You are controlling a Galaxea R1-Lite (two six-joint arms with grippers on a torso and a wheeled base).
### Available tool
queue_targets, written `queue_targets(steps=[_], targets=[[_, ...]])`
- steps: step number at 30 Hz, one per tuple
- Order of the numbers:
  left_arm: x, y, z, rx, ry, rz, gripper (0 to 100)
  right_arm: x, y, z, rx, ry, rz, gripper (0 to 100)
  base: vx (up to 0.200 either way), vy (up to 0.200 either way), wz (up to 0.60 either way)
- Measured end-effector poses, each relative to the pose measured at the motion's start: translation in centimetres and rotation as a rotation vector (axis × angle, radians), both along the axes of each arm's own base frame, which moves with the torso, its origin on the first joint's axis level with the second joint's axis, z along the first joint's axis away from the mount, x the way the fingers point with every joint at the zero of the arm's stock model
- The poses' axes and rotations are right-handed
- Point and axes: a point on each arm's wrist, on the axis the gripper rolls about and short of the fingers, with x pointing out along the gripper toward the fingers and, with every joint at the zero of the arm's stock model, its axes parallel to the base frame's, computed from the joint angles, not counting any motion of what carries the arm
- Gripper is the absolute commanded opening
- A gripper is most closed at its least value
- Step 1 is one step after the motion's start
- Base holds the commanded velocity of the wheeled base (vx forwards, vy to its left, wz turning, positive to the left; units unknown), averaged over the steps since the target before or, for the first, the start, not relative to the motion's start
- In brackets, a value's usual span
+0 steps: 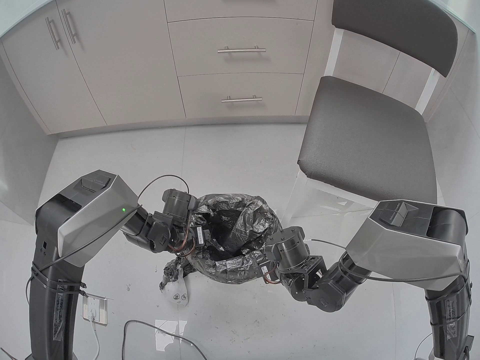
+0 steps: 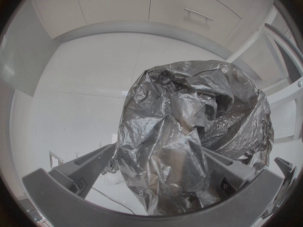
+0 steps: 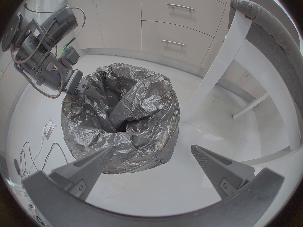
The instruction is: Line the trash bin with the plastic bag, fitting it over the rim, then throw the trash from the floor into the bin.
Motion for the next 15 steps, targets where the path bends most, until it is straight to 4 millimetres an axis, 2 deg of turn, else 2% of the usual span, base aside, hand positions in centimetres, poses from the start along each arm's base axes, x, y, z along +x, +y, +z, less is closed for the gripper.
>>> queue_targets(steps=[11, 15], targets=[[-0.3, 0.0, -0.5, 0.034, 0.015, -0.033, 100, -0.7, 1.0, 1.5, 0.05, -0.045, 0.025, 100, 0.0, 0.0, 0.0], [-0.3, 0.0, -0.6, 0.037, 0.018, -0.034, 100, -0.5, 1.6, 1.5, 0.058, -0.053, 0.033, 100, 0.0, 0.0, 0.0]])
